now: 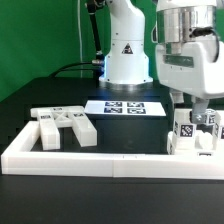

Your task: Assemble chair

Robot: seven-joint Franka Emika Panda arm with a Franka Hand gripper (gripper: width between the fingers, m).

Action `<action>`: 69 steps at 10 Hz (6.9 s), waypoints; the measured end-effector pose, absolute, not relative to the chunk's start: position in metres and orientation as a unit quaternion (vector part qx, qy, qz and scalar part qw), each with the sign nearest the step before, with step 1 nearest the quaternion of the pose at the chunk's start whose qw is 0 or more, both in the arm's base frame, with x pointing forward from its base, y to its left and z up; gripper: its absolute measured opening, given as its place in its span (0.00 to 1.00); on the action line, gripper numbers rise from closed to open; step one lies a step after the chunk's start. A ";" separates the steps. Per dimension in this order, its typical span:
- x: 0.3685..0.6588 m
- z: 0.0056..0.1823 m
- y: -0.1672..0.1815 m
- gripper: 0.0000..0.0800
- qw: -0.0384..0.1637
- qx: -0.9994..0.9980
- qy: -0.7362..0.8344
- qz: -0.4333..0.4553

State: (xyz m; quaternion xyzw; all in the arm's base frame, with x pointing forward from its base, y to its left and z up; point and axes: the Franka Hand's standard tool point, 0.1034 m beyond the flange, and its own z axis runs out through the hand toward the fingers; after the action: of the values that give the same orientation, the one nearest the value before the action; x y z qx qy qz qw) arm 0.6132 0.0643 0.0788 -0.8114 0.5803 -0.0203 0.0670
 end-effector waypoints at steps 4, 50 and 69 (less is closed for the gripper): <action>0.612 0.077 0.065 0.81 0.062 -0.899 0.433 -0.032; 0.616 0.075 0.058 0.81 0.051 -0.949 0.306 -0.051; 0.615 0.073 0.055 0.36 0.043 -0.891 0.450 -0.045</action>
Offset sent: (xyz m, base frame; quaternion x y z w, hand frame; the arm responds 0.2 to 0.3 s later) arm -0.0026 0.0034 -0.0003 0.0024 0.0022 -0.1629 0.9866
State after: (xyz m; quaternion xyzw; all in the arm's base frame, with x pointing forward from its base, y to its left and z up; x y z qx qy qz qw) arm 0.6147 0.0550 0.0731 -0.8910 0.4497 -0.0453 0.0431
